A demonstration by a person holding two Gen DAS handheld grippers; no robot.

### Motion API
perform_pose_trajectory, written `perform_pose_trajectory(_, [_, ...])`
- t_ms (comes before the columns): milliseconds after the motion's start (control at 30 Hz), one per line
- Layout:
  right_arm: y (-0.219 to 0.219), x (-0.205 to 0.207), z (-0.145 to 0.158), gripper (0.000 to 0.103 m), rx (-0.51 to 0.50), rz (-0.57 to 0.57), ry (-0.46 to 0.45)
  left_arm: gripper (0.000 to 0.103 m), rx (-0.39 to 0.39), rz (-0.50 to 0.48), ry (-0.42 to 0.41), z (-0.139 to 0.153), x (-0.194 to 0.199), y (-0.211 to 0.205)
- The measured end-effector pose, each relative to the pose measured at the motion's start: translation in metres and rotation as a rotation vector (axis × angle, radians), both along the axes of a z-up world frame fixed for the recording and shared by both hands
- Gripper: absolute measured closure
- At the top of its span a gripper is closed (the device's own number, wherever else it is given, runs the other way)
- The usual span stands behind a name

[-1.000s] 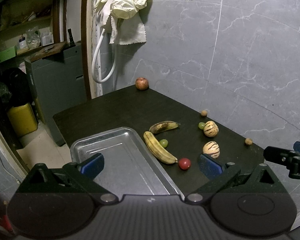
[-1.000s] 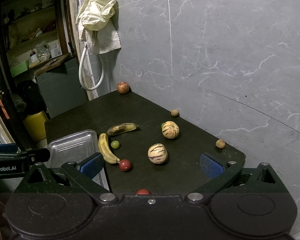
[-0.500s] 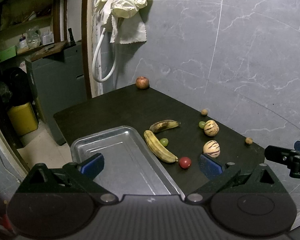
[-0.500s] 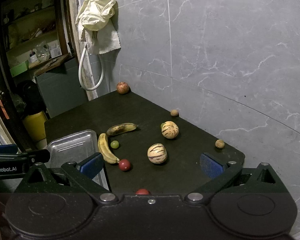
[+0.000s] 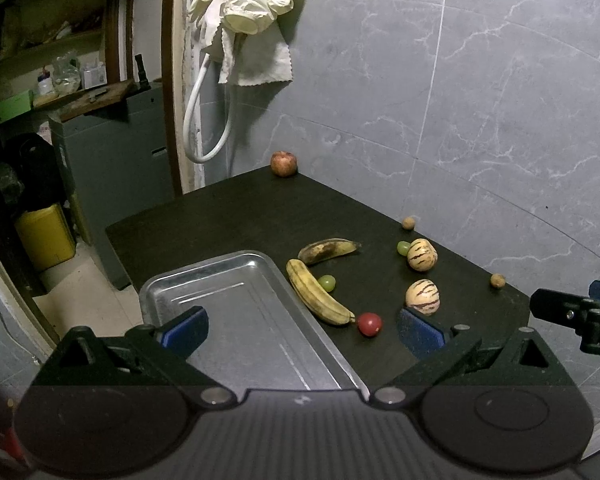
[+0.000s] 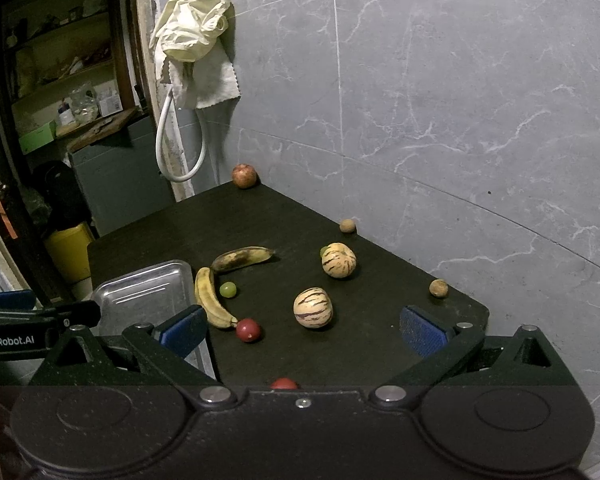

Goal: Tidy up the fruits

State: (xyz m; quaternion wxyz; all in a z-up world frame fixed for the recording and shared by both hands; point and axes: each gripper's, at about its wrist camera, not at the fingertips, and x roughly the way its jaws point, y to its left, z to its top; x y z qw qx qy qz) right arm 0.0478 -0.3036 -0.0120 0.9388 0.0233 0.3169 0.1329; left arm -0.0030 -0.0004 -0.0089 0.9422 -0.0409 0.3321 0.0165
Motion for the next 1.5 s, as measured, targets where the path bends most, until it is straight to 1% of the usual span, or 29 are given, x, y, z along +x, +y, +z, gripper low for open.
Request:
perform_pose_trajectory(200, [0.000, 0.001, 0.000, 0.001, -0.001, 0.000, 0.000, 0.000, -0.002, 0.000, 0.007, -0.003, -0.001, -0.001])
perform_pose_trajectory(467, [-0.005, 0.006, -0.002, 0.001, -0.003, -0.001, 0.007, 0.000, -0.007, 0.004, 0.025, -0.001, 0.010, -0.005])
perform_pose_trajectory(633, [-0.013, 0.017, -0.007, 0.001, 0.004, 0.022, 0.017, 0.000, -0.056, 0.014, 0.021, -0.006, 0.015, -0.006])
perform_pose_trajectory(700, [-0.021, 0.024, -0.009, 0.001, 0.018, 0.030, 0.024, 0.000, -0.076, 0.024, 0.030, -0.009, 0.018, -0.009])
perform_pose_trajectory(767, [-0.030, 0.033, -0.011, 0.001, 0.035, 0.043, 0.031, 0.000, -0.077, 0.041, 0.050, -0.012, 0.023, -0.013])
perform_pose_trajectory(867, [-0.040, 0.049, -0.017, 0.001, 0.048, 0.076, 0.042, 0.000, -0.106, 0.060, 0.092, -0.016, 0.032, -0.018])
perform_pose_trajectory(933, [-0.045, 0.059, -0.021, 0.001, 0.060, 0.101, 0.050, 0.000, -0.114, 0.085, 0.106, -0.017, 0.037, -0.021])
perform_pose_trajectory(1233, [-0.068, 0.102, -0.048, 0.001, 0.096, 0.227, 0.104, 0.000, -0.098, 0.240, 0.130, -0.014, 0.056, -0.038])
perform_pose_trajectory(1367, [-0.072, 0.115, -0.058, 0.001, 0.093, 0.282, 0.115, 0.000, -0.072, 0.277, 0.133, -0.012, 0.059, -0.045])
perform_pose_trajectory(1500, [-0.072, 0.123, -0.066, 0.001, 0.076, 0.324, 0.120, 0.000, -0.065, 0.278, 0.147, -0.016, 0.065, -0.052])
